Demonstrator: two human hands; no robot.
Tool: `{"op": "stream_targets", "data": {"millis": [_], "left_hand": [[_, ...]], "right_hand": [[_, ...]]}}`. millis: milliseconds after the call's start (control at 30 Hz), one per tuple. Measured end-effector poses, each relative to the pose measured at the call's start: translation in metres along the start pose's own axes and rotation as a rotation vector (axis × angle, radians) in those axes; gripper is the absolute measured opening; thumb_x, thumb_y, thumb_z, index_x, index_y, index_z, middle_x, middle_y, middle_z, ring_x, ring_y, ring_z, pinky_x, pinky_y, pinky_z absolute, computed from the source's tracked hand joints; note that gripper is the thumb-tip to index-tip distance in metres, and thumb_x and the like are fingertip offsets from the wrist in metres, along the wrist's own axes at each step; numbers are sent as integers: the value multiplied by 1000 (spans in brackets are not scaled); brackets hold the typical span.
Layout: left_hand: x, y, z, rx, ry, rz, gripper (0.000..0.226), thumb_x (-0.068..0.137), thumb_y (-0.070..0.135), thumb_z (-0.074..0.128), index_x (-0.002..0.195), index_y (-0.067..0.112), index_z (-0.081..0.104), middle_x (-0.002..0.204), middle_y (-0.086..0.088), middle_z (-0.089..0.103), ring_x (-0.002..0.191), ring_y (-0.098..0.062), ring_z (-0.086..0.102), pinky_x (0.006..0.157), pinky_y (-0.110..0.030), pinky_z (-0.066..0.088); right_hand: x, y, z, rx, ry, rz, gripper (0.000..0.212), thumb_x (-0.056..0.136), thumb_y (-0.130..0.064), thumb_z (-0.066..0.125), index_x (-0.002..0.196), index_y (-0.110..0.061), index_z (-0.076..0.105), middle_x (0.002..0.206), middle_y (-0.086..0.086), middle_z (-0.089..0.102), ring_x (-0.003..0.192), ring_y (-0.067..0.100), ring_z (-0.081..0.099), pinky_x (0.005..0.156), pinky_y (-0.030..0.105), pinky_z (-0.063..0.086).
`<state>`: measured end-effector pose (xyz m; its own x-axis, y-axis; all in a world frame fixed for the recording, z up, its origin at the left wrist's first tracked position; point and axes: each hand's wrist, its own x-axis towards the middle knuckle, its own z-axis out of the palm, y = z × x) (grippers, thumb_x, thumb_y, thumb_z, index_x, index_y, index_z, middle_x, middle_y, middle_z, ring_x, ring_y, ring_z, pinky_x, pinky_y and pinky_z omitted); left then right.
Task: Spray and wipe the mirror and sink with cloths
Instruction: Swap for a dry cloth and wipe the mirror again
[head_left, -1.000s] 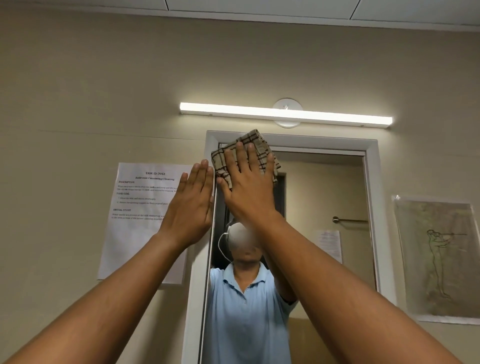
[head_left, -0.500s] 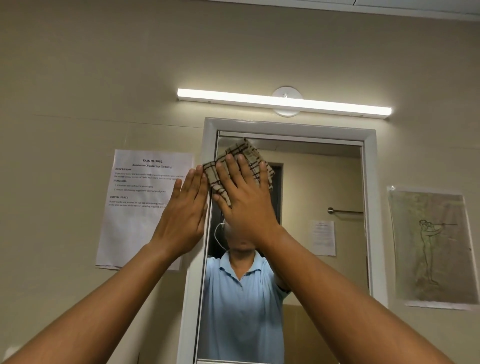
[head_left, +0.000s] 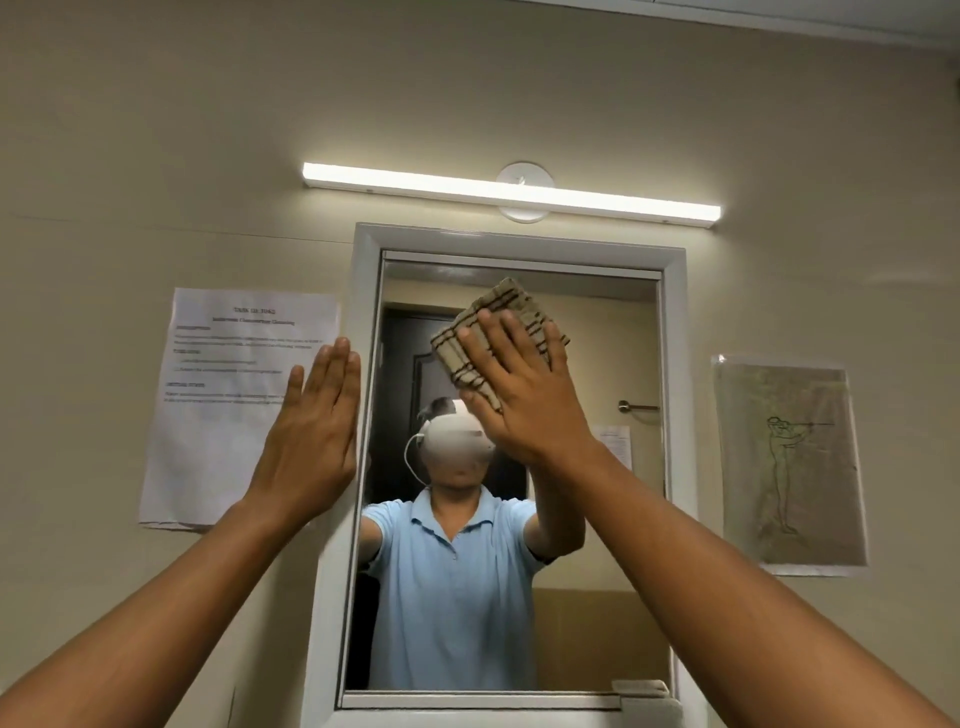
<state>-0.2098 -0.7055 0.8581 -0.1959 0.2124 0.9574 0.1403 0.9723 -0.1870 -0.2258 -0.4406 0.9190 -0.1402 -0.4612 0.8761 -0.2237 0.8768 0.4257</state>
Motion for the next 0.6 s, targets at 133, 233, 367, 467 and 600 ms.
{"op": "stream_targets", "data": {"millis": [133, 233, 367, 467, 600], "left_hand": [[-2, -1, -1, -9, 15, 13, 75, 88, 16, 33, 155, 7, 2, 164, -13, -2, 152, -25, -3, 123, -44, 1], [-1, 1, -1, -28, 29, 19, 74, 88, 17, 31, 155, 6, 3, 164, -14, 0, 152, -26, -2, 123, -44, 2], [-2, 4, 1, -68, 46, 5, 73, 89, 16, 33, 155, 6, 5, 164, -14, 2, 152, -24, -1, 123, -44, 5], [-3, 6, 1, -93, 56, -1, 73, 89, 16, 32, 155, 6, 5, 164, -14, 3, 152, -24, 0, 122, -47, 8], [-2, 6, 1, -87, 59, 0, 73, 88, 14, 34, 155, 5, 5, 163, -14, 3, 152, -24, 0, 123, -46, 7]], "right_hand": [[-2, 34, -7, 42, 41, 203, 65, 99, -55, 24, 156, -29, 3, 164, -1, -3, 150, 17, -8, 119, 55, -1], [-15, 52, -8, 61, 72, 316, 66, 98, -58, 19, 155, -30, 3, 164, -1, -4, 150, 18, -8, 119, 55, 1], [-35, 54, -1, 94, 112, 464, 69, 98, -59, 22, 156, -28, 1, 164, 0, -7, 150, 19, -11, 119, 55, 0], [-49, 42, 3, 106, 131, 552, 71, 98, -60, 21, 155, -26, -3, 164, 1, -9, 150, 19, -13, 119, 56, 1], [-74, 20, 9, 116, 111, 628, 77, 95, -64, 14, 155, -22, -6, 163, 4, -14, 149, 22, -15, 118, 58, -1]]}}
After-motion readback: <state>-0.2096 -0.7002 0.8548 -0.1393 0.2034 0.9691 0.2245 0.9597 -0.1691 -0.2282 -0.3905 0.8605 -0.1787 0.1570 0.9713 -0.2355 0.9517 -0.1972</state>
